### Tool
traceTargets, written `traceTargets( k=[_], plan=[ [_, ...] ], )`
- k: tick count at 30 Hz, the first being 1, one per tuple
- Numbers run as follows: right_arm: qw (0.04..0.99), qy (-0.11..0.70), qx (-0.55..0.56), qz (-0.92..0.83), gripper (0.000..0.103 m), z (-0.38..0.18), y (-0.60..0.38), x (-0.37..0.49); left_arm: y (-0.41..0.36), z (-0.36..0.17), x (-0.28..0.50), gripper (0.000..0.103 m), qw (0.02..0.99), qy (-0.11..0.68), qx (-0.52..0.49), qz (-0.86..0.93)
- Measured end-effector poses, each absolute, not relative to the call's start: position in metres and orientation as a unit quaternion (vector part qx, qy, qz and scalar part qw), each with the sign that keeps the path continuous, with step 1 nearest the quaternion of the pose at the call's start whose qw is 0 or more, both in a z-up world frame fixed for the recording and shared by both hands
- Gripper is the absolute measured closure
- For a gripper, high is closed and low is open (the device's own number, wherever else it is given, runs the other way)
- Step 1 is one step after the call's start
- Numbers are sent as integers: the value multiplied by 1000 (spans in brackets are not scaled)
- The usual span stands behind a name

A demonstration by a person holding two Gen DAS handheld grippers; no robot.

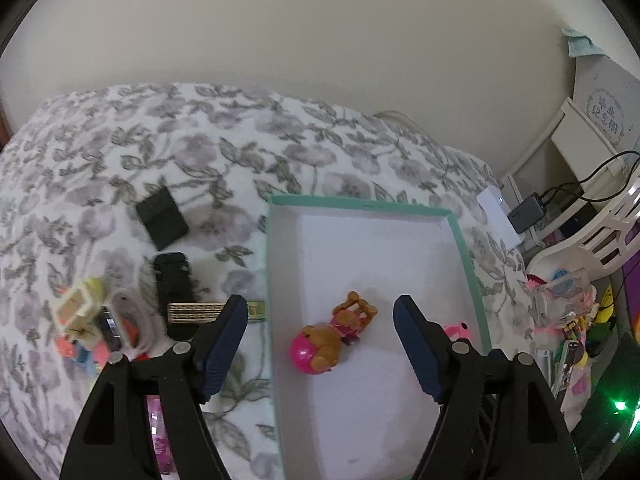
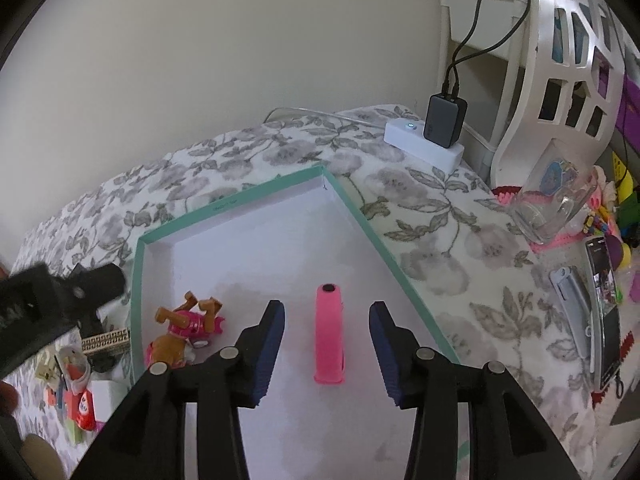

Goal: Organize rigid objects
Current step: 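Open both grippers to drop the figure and band into the tray, then move both grippers back toward the pile of items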

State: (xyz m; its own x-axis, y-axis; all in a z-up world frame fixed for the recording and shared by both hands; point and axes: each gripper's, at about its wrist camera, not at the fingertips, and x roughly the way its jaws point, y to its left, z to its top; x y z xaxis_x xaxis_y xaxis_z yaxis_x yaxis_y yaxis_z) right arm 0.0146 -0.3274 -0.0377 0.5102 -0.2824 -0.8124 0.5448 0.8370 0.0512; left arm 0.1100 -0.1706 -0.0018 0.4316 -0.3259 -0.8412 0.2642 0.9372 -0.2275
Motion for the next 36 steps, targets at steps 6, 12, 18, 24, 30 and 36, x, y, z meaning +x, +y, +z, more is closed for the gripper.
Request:
traceTargets(
  k=[6, 12, 18, 24, 30, 36],
  plan=[
    [854, 435, 158, -239, 34, -38, -322, 5, -146, 2, 104, 14, 859, 494, -22, -128],
    [853, 436, 181, -223, 17, -38, -316, -3, -118, -2, 100, 3, 857, 505, -45, -89],
    [861, 430, 180, -204, 0, -31, -301, -5, -93, 1, 93, 2, 855, 509, -71, -73],
    [870, 421, 173, -192, 0, -21, -287, -7, -61, 10, 88, 2, 857, 500, -113, -59],
    [890, 381, 180, -173, 0, 3, -273, -9, -22, 20, 88, 2, 867, 476, -150, -21],
    [906, 355, 190, -130, 0, 27, -251, 2, 13, 24, 90, 2, 874, 454, -169, 32]
  ],
)
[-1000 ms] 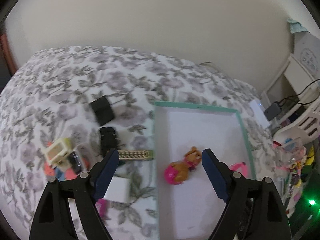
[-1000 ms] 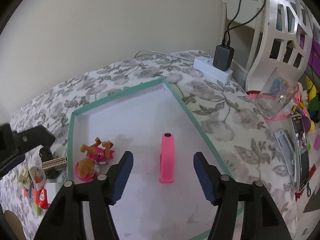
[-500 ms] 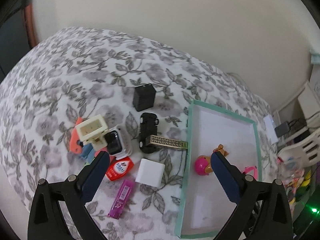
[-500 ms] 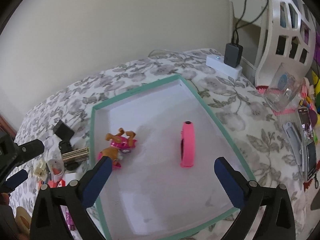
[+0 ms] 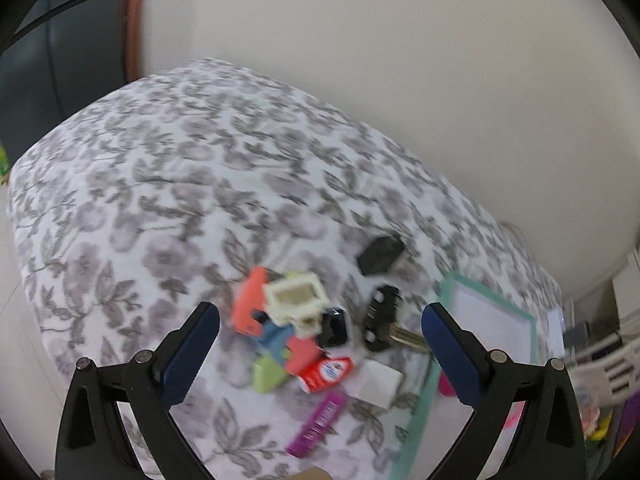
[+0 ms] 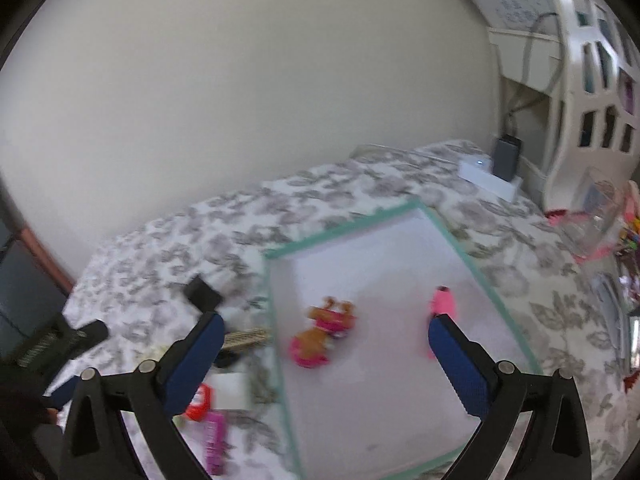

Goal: Organize rigid objects
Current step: 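Move both grippers back toward the pile of items, then grasp the cream plastic clip with the left gripper while the right grasps the white charger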

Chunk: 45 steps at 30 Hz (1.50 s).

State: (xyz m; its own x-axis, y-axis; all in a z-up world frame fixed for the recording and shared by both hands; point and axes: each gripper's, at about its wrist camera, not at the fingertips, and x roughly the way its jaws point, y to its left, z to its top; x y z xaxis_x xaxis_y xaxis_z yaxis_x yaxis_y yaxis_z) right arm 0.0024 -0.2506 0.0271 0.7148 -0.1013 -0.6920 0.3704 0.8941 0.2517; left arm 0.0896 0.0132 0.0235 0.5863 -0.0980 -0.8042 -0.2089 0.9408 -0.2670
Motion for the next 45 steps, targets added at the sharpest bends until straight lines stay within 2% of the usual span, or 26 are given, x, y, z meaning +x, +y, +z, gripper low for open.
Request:
traceTargets(
  k=[4, 12, 19, 26, 35, 45],
  plan=[
    [919, 336, 182, -99, 0, 37, -226, 11, 33, 25, 92, 2, 878, 442, -176, 53],
    [908, 374, 171, -78, 0, 35, -194, 35, 71, 17, 96, 2, 871, 456, -142, 113],
    [885, 437, 152, -53, 0, -2, -169, 51, 87, 0, 103, 2, 848, 503, -113, 120],
    [856, 503, 118, -42, 0, -43, -146, 56, 71, -30, 112, 2, 823, 556, -74, 87],
    [842, 527, 110, -37, 0, -65, -146, 58, 83, -45, 116, 2, 803, 576, -119, 96],
    [835, 539, 107, -25, 12, -86, -145, 76, 62, -40, 137, 2, 824, 552, -123, 36]
  ],
)
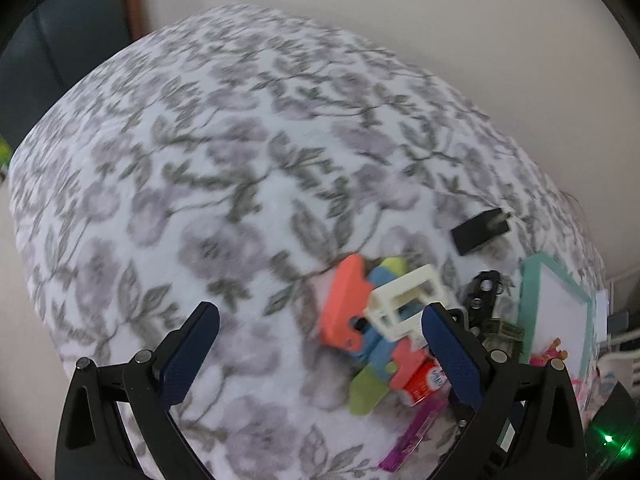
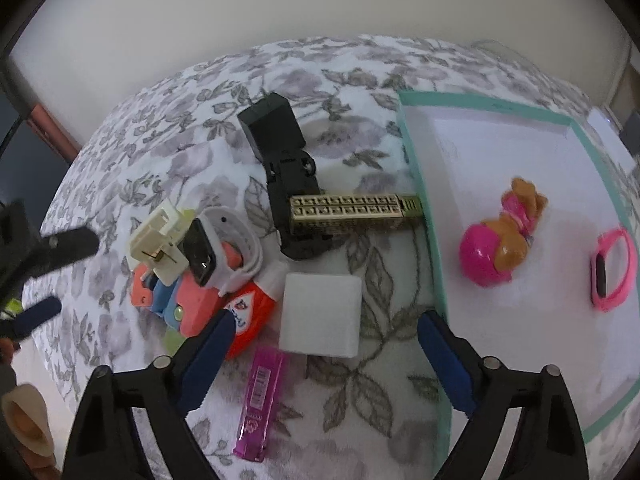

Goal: Organize rigid objects
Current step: 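Grasp the cream plastic clip with the left gripper while the right grasps the white charger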

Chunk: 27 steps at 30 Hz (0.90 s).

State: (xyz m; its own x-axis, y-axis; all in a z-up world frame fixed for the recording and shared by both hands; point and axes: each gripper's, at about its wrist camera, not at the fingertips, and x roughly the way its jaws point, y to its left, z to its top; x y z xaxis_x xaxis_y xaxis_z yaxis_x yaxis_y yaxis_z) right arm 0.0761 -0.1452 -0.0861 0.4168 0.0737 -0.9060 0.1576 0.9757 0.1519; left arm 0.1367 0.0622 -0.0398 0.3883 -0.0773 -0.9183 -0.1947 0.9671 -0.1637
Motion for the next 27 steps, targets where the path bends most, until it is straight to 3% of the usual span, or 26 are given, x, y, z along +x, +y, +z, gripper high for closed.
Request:
traceTargets(
  k=[9, 22, 25, 27],
  plan=[
    [831, 546, 105, -24, 27, -93, -143, 82, 42, -52, 146, 2, 816, 568, -112, -4],
    [833, 540, 117, -19, 39, -94, -149, 86, 23, -66, 166, 2, 807, 576, -125, 18],
    [826, 550, 116, -22, 48, -101, -151, 86, 24, -70, 168, 16, 806, 578, -125, 25],
    [827, 551, 108, -24, 49, -102, -150, 86, 23, -74, 168, 38, 802, 585, -122, 25]
  ],
)
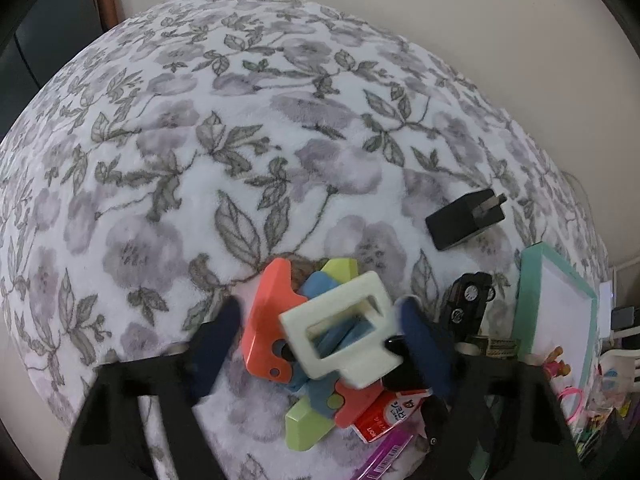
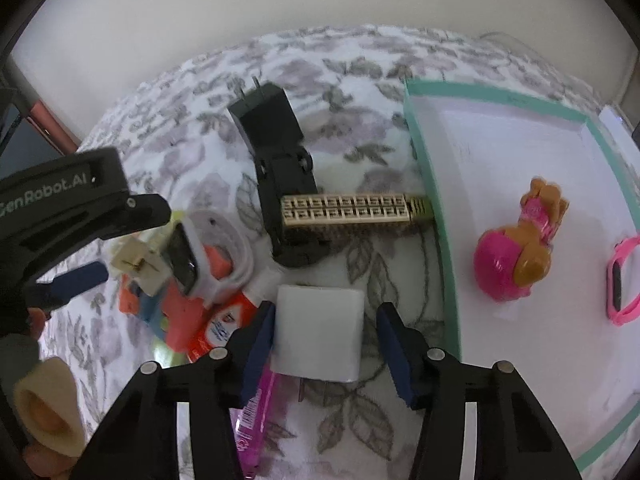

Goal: Organize rigid objects
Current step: 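Grasp the cream plastic clip with the left gripper while the right grasps the white charger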

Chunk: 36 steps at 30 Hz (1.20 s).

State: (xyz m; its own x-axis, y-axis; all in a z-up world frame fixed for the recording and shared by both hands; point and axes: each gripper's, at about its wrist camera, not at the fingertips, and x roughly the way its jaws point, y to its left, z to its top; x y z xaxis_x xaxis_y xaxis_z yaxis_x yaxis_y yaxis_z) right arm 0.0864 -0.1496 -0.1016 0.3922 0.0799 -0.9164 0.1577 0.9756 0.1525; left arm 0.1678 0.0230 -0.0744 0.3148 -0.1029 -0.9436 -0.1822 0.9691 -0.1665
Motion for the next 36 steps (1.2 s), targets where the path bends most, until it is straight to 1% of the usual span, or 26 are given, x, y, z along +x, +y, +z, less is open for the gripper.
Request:
traceTargets(
  k=[1, 7, 24, 36],
  plan=[
    [827, 552, 105, -23, 50, -101, -149, 87, 24, -76, 167, 41, 800, 587, -122, 26],
    [826, 552, 110, -16, 57, -103, -149, 88, 28, -76, 166, 41, 800, 586, -128, 23],
    [825, 557, 100, -7, 57, -102, -150, 82, 31, -70, 154, 41, 795, 595, -109, 49],
    [816, 561, 142, -3, 57, -99, -163, 78, 24, -46, 147, 41, 820, 563, -88, 55]
  ],
)
